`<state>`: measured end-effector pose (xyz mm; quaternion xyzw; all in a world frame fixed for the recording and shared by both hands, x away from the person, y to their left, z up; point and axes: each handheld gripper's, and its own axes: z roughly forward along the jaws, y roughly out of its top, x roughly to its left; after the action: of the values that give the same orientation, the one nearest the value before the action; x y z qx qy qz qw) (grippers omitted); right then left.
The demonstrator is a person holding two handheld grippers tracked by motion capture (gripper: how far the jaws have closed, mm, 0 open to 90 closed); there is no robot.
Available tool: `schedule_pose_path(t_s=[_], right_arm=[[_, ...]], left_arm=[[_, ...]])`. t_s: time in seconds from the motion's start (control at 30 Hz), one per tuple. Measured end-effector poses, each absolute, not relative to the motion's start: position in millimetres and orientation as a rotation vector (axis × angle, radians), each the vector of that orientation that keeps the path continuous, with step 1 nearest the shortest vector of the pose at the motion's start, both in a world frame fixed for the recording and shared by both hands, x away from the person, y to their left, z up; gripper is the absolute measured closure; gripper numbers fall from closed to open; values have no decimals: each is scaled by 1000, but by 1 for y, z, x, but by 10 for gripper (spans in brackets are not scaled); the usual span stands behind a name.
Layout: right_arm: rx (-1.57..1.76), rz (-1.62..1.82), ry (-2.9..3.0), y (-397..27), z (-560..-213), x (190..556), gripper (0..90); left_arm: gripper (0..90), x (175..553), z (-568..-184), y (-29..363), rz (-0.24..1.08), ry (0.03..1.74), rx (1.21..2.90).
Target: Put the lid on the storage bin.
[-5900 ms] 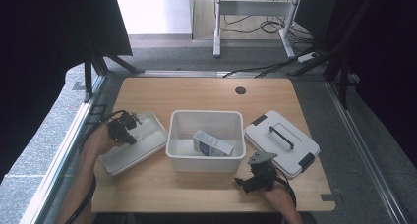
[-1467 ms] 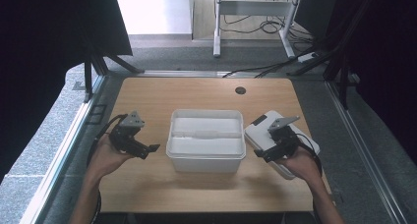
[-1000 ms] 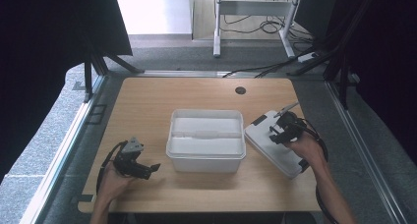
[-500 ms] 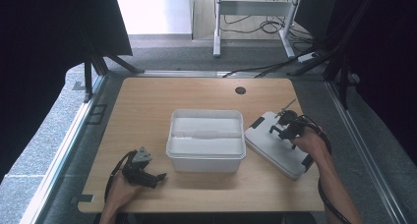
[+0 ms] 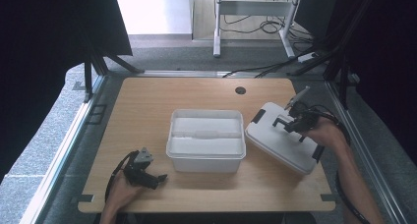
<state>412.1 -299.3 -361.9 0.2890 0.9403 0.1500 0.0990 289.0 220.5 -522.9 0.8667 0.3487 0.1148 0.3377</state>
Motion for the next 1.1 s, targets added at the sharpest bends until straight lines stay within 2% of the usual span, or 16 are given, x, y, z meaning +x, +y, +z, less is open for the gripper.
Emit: schedule_pose_path(t_s=[0.27, 0.53, 0.77, 1.1], right_arm=[[768, 485, 2786, -295, -313, 403, 837], [634, 570, 2806, -269, -277, 398, 837], [480, 588, 2849, -227, -271, 398, 837], [237, 611, 2925, -157, -279, 399, 837]], left_arm=[[0, 289, -523, 220, 299, 909, 2259], [0, 289, -523, 221, 298, 909, 2259], [0, 289, -523, 221, 298, 908, 2259], [0, 289, -523, 221, 299, 909, 2260]])
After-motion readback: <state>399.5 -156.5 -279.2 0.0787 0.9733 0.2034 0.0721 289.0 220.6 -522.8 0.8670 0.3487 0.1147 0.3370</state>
